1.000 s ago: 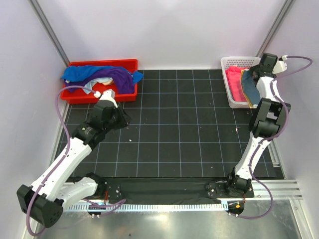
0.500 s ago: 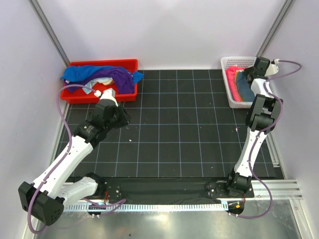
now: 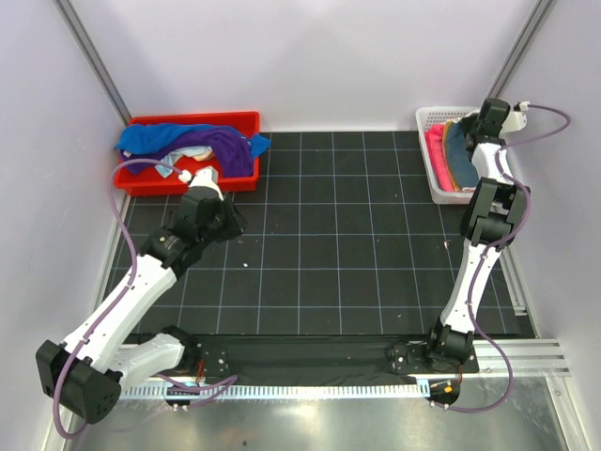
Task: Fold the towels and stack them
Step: Neatly place the folded towel into the bin
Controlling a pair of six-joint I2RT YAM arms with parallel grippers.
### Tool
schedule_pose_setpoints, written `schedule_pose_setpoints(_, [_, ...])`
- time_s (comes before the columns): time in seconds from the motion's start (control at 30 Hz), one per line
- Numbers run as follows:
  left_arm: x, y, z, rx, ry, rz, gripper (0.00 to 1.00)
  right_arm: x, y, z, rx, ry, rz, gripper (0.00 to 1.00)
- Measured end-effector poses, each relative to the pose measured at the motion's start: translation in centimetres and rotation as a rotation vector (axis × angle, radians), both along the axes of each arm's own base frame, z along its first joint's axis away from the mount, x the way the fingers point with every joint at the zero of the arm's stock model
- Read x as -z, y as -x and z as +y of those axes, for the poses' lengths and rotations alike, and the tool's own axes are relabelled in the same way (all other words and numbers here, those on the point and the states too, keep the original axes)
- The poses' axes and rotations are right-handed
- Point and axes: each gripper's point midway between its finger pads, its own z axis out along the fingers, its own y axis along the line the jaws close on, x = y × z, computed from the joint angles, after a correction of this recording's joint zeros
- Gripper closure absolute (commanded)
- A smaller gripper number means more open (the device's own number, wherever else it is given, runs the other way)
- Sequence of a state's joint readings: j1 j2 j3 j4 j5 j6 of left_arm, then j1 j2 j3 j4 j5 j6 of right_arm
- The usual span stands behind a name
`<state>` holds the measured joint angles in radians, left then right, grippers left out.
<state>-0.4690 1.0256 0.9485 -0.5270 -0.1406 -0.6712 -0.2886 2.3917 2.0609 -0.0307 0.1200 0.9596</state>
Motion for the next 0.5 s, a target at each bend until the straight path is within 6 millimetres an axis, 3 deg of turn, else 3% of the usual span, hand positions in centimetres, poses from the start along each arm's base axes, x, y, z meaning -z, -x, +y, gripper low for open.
schedule_pose_setpoints(0.13, [0.3, -0.1, 0.0, 0.0, -0.005, 0.009, 0.7, 0.3, -0.3, 0.0, 0.003, -0.017, -0.006, 0.55])
schedule_pose_setpoints(0.2, [0.3, -0.1, 0.0, 0.0, -0.006, 0.01, 0.7, 0.9, -0.3, 0.1, -0.002, -0.023, 0.003, 0.45])
schedule_pose_setpoints(0.23, [0.3, -0.1, 0.0, 0.0, -0.006, 0.01, 0.7, 1.3, -0.3, 0.1, -0.004, -0.025, 0.009, 0.36])
schedule_pose_setpoints(0.33, [0.3, -0.1, 0.0, 0.001, -0.006, 0.01, 0.7, 2.0, -0.3, 0.3, -0.011, -0.028, 0.023, 0.3])
schedule_pose_setpoints(0.5, [0.6, -0.2, 0.0, -0.004, -0.012, 0.015, 0.69, 2.0, -0.3, 0.3, -0.014, -0.028, 0.027, 0.28])
